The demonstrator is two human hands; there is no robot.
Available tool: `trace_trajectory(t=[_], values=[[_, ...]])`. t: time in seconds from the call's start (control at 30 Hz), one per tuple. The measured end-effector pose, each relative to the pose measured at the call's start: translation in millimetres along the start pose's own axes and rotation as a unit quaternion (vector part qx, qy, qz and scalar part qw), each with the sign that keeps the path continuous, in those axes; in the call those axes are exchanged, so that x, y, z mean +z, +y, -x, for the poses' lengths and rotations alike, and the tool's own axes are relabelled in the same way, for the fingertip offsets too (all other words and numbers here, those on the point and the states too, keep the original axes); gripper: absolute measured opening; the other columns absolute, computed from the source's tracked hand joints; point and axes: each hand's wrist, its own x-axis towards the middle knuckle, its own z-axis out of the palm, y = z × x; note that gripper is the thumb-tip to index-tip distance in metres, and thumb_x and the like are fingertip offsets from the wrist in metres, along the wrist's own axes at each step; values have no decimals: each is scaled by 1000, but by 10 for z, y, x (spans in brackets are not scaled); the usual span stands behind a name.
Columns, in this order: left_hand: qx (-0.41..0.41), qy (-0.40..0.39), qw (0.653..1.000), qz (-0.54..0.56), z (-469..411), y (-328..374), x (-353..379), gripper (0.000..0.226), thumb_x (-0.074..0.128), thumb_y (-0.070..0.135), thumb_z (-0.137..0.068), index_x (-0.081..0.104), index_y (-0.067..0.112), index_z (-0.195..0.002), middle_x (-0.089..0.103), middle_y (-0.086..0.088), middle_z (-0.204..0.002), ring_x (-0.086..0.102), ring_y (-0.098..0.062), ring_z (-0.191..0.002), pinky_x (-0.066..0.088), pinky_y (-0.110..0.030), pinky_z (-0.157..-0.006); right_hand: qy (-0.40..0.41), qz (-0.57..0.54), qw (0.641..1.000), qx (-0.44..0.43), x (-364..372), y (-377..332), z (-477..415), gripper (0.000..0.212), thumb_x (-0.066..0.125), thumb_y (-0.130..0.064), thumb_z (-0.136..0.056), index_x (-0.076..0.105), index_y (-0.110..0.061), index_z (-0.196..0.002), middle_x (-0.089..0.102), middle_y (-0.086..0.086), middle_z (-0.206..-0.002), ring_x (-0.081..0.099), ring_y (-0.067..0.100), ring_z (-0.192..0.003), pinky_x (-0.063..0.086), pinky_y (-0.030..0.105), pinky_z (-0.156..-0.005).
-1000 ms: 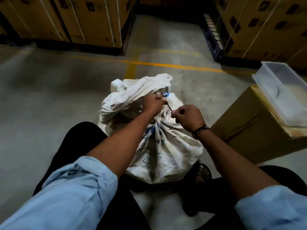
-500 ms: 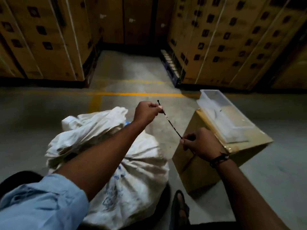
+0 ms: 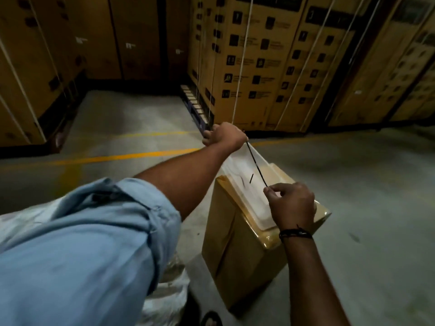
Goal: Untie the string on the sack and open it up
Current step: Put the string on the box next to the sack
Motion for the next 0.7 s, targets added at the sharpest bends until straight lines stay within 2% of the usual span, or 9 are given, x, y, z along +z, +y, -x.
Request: trace_trajectory(t=[0.13, 0.27, 0.3, 0.47, 0.57, 0.7], values=[[-2, -6, 997, -77, -82, -68, 364, 31, 70, 48, -79, 72, 30, -105, 41, -8, -135, 35, -35, -117, 34, -44, -96, -37, 50, 998, 11, 94, 95, -108, 14, 73, -39, -83, 79, -30, -91, 65, 3, -109, 51, 27, -109, 48, 46, -94], [29, -31, 976, -216, -74, -174, 551, 62, 69, 43, -76, 54, 18, -131, 30, -13, -144, 29, -37, -126, 31, -46, -102, -72, 55, 996, 23, 183, 53, -184, 15, 68, -36, -87, 79, -28, -95, 62, 4, -114, 45, 28, -113, 42, 43, -96], [35, -33, 972, -228, -63, -199, 574, 63, 68, 42, -76, 53, 18, -132, 29, -13, -144, 29, -37, -126, 31, -46, -102, -81, 60, 995, 26, 199, 27, -199, 16, 67, -35, -88, 79, -27, -96, 61, 5, -114, 45, 29, -113, 41, 43, -96], [69, -31, 976, -203, -60, -228, 525, 51, 67, 42, -73, 58, 28, -122, 26, -13, -143, 32, -37, -123, 31, -46, -99, -109, 64, 990, 58, 225, -52, -222, 26, 66, -39, -89, 75, -22, -106, 55, 8, -122, 41, 31, -118, 38, 44, -98], [85, -5, 981, -173, -32, -235, 426, 47, 69, 43, -76, 56, 31, -120, 25, -12, -146, 32, -36, -128, 31, -47, -102, -76, 42, 995, 55, 206, -78, -194, 27, 68, -35, -88, 73, -23, -112, 54, 10, -123, 42, 32, -119, 39, 45, -100], [102, 5, 984, -146, 169, -352, 245, 44, 73, 44, -77, 57, 34, -117, 27, -9, -146, 32, -33, -131, 30, -46, -105, -17, 14, 1000, 20, 130, -216, -81, 23, 66, -32, -89, 73, -23, -109, 54, 10, -117, 45, 30, -115, 41, 41, -97]])
